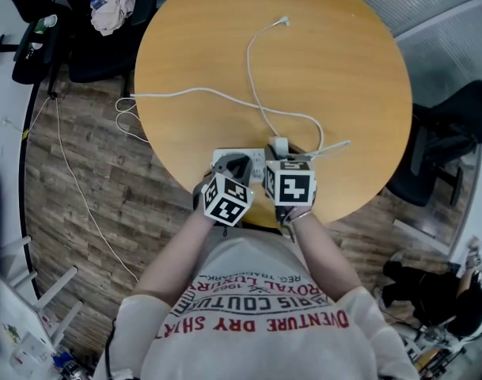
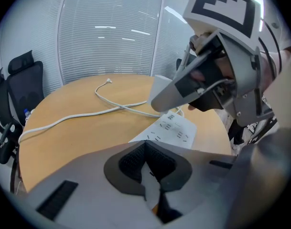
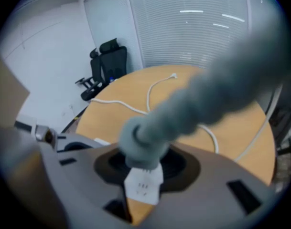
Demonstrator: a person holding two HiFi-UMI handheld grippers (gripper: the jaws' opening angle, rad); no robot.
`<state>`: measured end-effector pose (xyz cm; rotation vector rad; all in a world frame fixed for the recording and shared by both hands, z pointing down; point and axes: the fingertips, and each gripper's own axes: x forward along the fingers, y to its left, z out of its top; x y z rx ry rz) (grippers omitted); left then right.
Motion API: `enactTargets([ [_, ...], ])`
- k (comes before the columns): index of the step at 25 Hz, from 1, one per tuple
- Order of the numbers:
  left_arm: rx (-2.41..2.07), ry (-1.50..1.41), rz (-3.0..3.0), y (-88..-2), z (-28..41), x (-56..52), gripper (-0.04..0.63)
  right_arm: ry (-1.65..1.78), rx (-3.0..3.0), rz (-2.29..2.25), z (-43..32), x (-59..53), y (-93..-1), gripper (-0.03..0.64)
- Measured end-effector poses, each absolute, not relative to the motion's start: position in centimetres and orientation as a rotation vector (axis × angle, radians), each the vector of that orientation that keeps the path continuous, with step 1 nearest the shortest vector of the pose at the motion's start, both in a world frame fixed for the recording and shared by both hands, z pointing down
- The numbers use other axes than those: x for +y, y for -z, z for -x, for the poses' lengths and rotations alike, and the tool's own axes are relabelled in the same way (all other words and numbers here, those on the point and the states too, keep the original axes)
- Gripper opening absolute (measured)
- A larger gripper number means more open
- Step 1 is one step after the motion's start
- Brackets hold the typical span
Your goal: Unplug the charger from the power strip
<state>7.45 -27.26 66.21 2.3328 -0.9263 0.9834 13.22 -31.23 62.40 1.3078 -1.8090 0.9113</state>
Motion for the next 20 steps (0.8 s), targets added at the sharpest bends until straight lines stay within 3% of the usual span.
enactTargets([
  [12,-0.882,-0.94,-2.228,-66.3,-6.8,-27.4,0.034,-0.767,-1.951,-1.257,-13.3,-29.4,-59.1,0.158],
  [20,-1.01,-0.787,-2.287,-61.0,-6.0,-28.6,0.034,-0.726,-2.078,-1.306,-14.8,-29.2,-55.0,0.158],
])
